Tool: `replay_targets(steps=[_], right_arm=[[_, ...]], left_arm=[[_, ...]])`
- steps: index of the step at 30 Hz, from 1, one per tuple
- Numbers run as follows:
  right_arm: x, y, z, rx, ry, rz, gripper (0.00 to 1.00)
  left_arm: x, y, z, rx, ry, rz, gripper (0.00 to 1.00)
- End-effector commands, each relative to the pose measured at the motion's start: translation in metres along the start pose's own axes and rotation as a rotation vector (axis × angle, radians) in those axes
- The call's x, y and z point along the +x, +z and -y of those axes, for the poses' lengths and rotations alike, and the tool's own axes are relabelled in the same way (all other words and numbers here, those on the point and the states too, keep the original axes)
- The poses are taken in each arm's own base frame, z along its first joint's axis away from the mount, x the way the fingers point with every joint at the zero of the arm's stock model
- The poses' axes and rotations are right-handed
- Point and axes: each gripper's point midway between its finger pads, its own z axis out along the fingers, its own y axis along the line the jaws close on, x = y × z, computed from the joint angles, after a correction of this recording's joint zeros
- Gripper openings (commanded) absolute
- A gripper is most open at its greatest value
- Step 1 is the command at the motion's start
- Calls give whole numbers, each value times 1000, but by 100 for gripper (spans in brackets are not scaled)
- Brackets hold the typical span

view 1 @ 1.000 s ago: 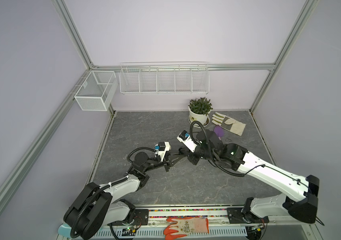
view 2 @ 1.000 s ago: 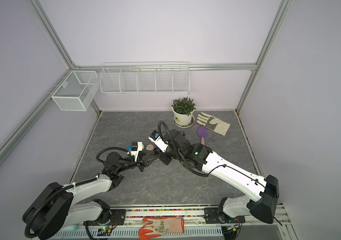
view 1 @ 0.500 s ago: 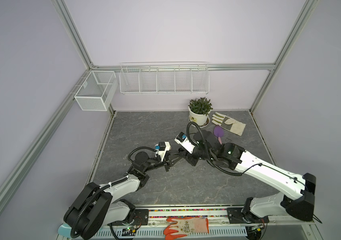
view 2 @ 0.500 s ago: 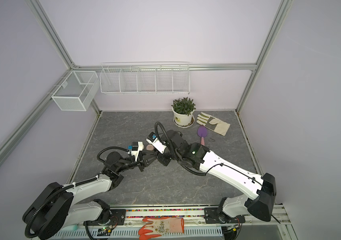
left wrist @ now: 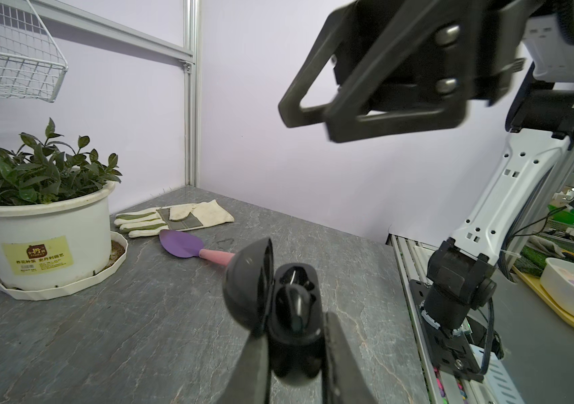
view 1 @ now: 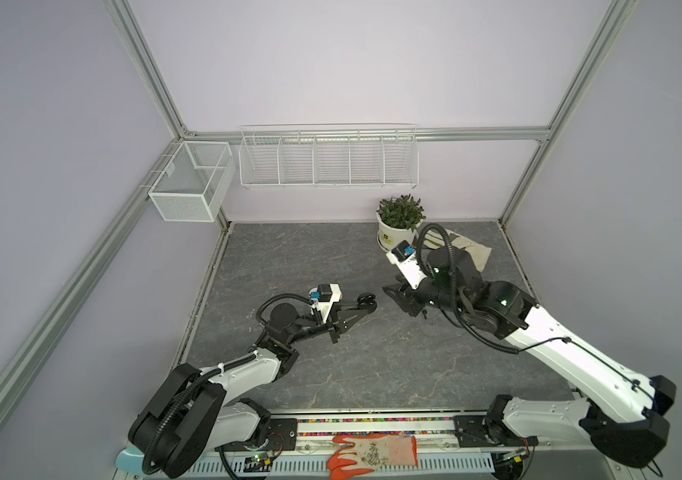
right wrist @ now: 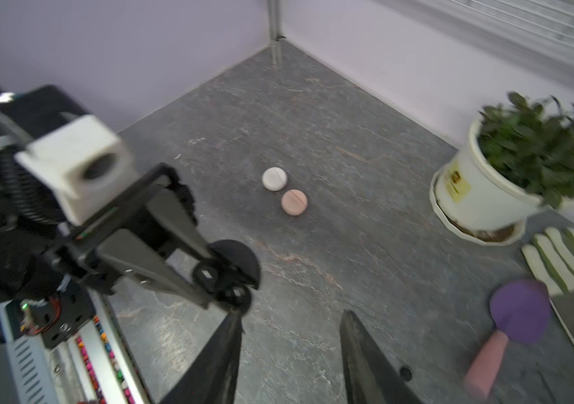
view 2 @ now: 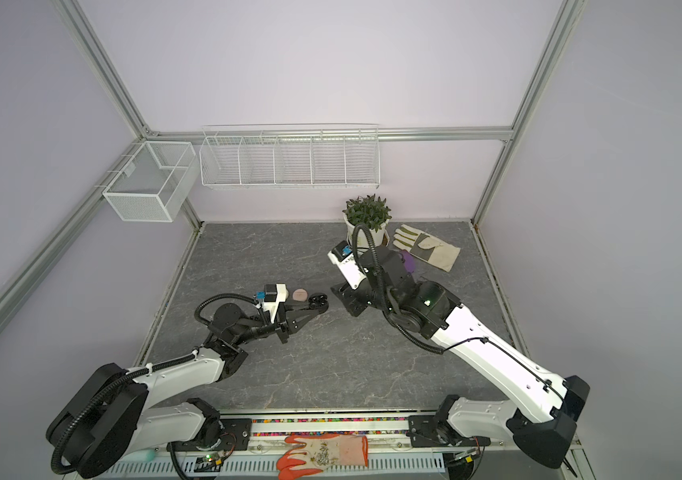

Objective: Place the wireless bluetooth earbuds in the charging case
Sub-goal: 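Open the right gripper and lift it away from the case, then move the right gripper down to the second black earbud and grasp it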

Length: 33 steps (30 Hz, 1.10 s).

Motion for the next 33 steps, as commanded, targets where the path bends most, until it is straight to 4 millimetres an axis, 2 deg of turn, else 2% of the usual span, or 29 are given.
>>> replay_targets(steps=[1, 3, 5, 8, 12, 16, 20, 33], right_arm=[[55, 22, 54, 155, 204, -136, 43], [89, 37, 86, 234, 306, -216, 40], [119, 53, 106, 274, 392, -310, 40], [155, 81, 118, 293, 442, -453, 40], [187, 106, 133, 337, 419, -578, 41], [208, 119, 143, 349, 411, -648, 41], [221, 124, 147, 355, 404, -691, 42], [240, 143, 154, 328, 428, -727, 36]], left_arm=[[-6, 1, 4, 26, 27, 16, 0], [-6, 1, 5, 34, 22, 14, 0], [-4, 2, 5, 36, 16, 11, 0], [-1, 3, 6, 50, 5, 2, 0], [2, 4, 5, 65, -20, 12, 0], [1, 5, 7, 78, -28, 23, 0], [3, 4, 7, 80, -31, 20, 0], [4, 3, 7, 64, -17, 8, 0]])
